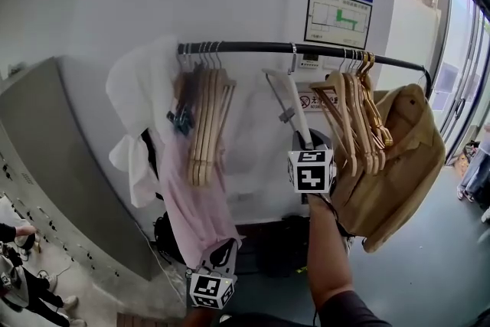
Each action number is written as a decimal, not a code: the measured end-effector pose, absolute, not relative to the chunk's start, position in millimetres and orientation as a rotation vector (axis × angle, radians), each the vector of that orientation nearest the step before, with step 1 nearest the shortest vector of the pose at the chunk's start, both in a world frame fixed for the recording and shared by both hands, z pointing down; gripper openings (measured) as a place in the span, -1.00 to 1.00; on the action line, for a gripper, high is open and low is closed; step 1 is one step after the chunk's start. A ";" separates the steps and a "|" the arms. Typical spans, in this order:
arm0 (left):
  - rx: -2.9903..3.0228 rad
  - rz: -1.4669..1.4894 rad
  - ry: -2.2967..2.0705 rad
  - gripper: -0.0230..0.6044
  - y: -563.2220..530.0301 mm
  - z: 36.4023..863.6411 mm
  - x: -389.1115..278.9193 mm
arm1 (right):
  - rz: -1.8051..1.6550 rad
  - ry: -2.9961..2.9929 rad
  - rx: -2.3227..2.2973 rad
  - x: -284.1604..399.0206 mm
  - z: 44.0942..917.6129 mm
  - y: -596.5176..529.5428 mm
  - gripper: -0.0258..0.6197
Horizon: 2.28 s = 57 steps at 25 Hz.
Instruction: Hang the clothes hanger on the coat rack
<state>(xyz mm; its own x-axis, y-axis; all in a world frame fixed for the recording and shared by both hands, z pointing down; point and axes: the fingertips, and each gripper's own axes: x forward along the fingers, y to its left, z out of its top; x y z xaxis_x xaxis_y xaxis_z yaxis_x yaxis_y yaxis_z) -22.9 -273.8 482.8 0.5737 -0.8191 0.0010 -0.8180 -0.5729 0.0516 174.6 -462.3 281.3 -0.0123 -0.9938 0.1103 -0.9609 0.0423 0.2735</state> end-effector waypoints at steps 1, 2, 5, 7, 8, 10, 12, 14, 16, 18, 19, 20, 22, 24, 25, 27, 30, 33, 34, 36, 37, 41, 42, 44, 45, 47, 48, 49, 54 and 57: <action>2.743 -0.040 -1.444 -0.90 -275.1 481.9 -24.2 | -0.170 -2.051 1.987 172.9 281.8 -462.0 -0.64; 2.739 -0.044 -1.458 -0.89 -276.3 481.3 -25.7 | -0.170 -2.050 1.981 171.0 282.3 -461.6 -0.64; 2.731 -0.049 -1.468 -0.89 -278.8 480.7 -28.6 | -0.233 -2.025 2.006 169.9 279.2 -458.5 -0.64; 2.734 -0.047 -1.470 -0.89 -280.4 480.1 -30.7 | -0.310 -2.011 2.061 172.6 271.9 -452.2 -0.58; 2.736 -0.050 -1.475 -0.90 -282.0 478.8 -31.8 | -0.345 -2.021 2.090 174.3 267.0 -448.0 -0.48; 2.744 -0.061 -1.488 -0.90 -286.1 472.8 -32.8 | -0.387 -2.065 2.127 177.9 259.9 -436.3 -0.35; 2.766 -0.073 -1.492 -0.90 -291.5 462.4 -32.8 | -0.414 -2.106 2.136 180.7 258.2 -419.8 -0.33; 2.794 -0.090 -1.493 -0.90 -297.8 450.5 -31.6 | -0.443 -2.138 2.138 181.9 258.4 -399.0 -0.30; 2.811 -0.110 -1.490 -0.90 -302.1 441.3 -29.3 | -0.473 -2.150 2.147 184.1 260.2 -374.6 -0.28; 2.814 -0.120 -1.478 -0.89 -303.3 436.5 -26.4 | -0.486 -2.158 2.152 186.5 266.2 -350.5 -0.28; 2.814 -0.123 -1.470 -0.90 -303.4 435.3 -24.5 | -0.484 -2.162 2.146 187.1 271.5 -339.7 -0.27; 2.812 -0.126 -1.462 -0.89 -303.5 434.5 -22.1 | -0.476 -2.165 2.135 187.6 278.7 -329.6 -0.28; 2.809 -0.132 -1.446 -0.90 -302.5 434.0 -17.2 | -0.434 -2.184 2.102 188.1 301.3 -311.0 -0.28; 2.809 -0.128 -1.431 -0.90 -300.3 434.3 -13.8 | -0.353 -2.221 2.060 187.1 332.9 -296.7 -0.28; 2.812 -0.124 -1.425 -0.90 -299.6 434.7 -12.6 | -0.314 -2.235 2.039 185.8 349.1 -291.7 -0.28; 2.819 -0.116 -1.413 -0.89 -299.1 436.5 -8.2 | -0.273 -2.239 1.998 182.5 377.9 -283.3 -0.43; 2.825 -0.093 -1.401 -0.89 -296.0 441.3 -2.8 | -0.235 -2.207 1.956 175.5 414.8 -266.2 -0.78; 2.821 -0.074 -1.413 -0.89 -294.5 441.2 -7.5 | -0.158 -2.248 1.954 161.0 440.7 -254.7 -0.88; 2.817 -0.071 -1.419 -0.89 -294.5 441.3 -8.7 | -0.152 -2.260 1.954 156.2 444.2 -253.8 -0.88; 2.807 -0.067 -1.427 -0.89 -293.9 442.5 -10.0 | -0.155 -2.280 1.953 148.7 445.2 -254.9 -0.88; 2.802 -0.066 -1.428 -0.89 -293.1 443.5 -10.3 | -0.158 -2.285 1.954 146.4 444.1 -256.2 -0.88; 2.788 -0.067 -1.426 -0.89 -288.0 447.9 -8.6 | -0.157 -2.299 1.967 145.4 440.3 -260.6 -0.88; 2.789 -0.067 -1.425 -0.90 -287.0 448.1 -7.7 | -0.158 -2.299 1.971 145.8 440.0 -261.4 -0.88; 2.793 -0.068 -1.426 -0.89 -285.6 447.2 -6.4 | -0.162 -2.302 1.983 147.3 440.8 -263.2 -0.88; 2.795 -0.069 -1.430 -0.90 -285.2 446.4 -6.1 | -0.167 -2.304 1.990 148.2 442.0 -264.8 -0.88; 2.794 -0.075 -1.440 -0.89 -284.7 445.1 -5.9 | -0.177 -2.304 1.997 149.7 444.3 -268.4 -0.88; 2.794 -0.076 -1.441 -0.89 -284.2 445.0 -5.7 | -0.179 -2.306 1.998 149.8 444.6 -269.3 -0.88; 2.795 -0.074 -1.441 -0.90 -283.5 445.4 -5.6 | -0.182 -2.310 1.997 149.2 444.6 -269.6 -0.88; 2.797 -0.060 -1.434 -0.89 -280.7 449.2 -4.6 | -0.204 -2.325 1.983 143.8 443.6 -269.6 -0.88; 2.799 -0.053 -1.428 -0.90 -279.4 450.9 -3.9 | -0.205 -2.326 1.982 142.3 444.2 -269.8 -0.88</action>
<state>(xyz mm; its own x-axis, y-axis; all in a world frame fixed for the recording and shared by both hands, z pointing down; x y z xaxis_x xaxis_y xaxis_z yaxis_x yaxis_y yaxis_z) -3.9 -279.4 450.9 0.5866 -0.8093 -0.0304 -0.8093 -0.5872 0.0146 142.3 -269.8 444.2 -0.1603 -0.9867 -0.0269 -0.9761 0.1544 0.1527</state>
